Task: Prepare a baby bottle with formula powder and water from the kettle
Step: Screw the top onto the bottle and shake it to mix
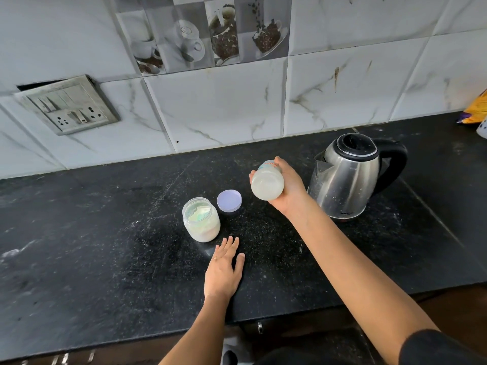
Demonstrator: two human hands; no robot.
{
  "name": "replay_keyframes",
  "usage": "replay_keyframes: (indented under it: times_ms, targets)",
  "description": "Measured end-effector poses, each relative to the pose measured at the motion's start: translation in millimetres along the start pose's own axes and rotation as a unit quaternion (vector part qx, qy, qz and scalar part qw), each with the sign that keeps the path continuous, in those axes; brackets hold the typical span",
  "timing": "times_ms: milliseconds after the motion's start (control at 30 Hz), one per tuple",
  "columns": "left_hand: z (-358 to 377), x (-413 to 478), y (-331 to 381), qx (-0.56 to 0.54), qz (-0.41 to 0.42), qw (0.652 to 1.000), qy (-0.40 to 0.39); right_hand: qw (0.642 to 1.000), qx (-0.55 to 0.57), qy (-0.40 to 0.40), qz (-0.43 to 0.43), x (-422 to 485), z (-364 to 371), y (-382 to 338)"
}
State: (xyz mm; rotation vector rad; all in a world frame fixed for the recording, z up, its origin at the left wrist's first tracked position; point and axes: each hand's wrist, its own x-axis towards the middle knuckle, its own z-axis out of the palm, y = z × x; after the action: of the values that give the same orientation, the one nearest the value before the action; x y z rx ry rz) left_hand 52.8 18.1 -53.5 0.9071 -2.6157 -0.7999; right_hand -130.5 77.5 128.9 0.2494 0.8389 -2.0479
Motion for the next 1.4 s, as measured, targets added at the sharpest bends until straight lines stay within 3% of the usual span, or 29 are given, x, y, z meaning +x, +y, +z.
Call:
replay_keyframes:
  times_ms: [233,400,433,500,567,633,700,733,867,1000,1133,1167,1300,1400]
  targets:
    - [0,1,-1,0.002,0.005,1.0,0.002,0.998,-0.018,-0.051,0.018,3,-6,3]
    - [1,1,-2,0.001,0.004,1.0,0.003,0.957,-0.069,-0.266,-0.088,4,-10,2]
    - [1,0,-2,0.0,0.004,1.0,0.003,0.959,-0.073,-0.256,-0.102,6,-8,2]
    - [1,1,-2,0.003,0.003,1.0,0.003,0.986,-0.037,-0.141,-0.082,15,-5,5]
    - [1,1,-1,0.004,0.002,1.0,0.002,0.994,0.012,-0.091,-0.051,21,-12,8]
    - [0,0,-1,0.001,0.0,1.0,0.003,0.983,-0.025,-0.183,-0.017,20,-24,13]
    - [1,0,-1,-0.001,0.0,1.0,0.004,0.948,-0.082,-0.308,-0.018,11,-31,15]
    - [1,1,-1,-0.001,0.001,1.0,0.004,0.941,-0.08,-0.329,-0.02,11,-29,15]
    - [1,0,-1,-0.005,-0.001,1.0,0.004,0.965,-0.002,-0.261,-0.032,22,-25,6]
    - [1,0,-2,-0.005,0.002,1.0,0.003,0.91,-0.068,-0.41,0.007,9,-26,-1]
    - [1,1,-2,-0.004,0.002,1.0,0.004,0.956,-0.045,-0.29,-0.02,18,-16,-10]
    - [1,1,-2,-0.005,0.002,1.0,0.002,0.958,-0.047,-0.283,-0.014,19,-18,-10]
    - [1,0,-2,-0.006,0.003,1.0,0.004,0.918,-0.088,-0.386,0.015,10,-28,-2]
    - [1,0,-2,-0.003,0.002,1.0,0.005,0.955,-0.013,-0.297,0.004,15,-19,-1]
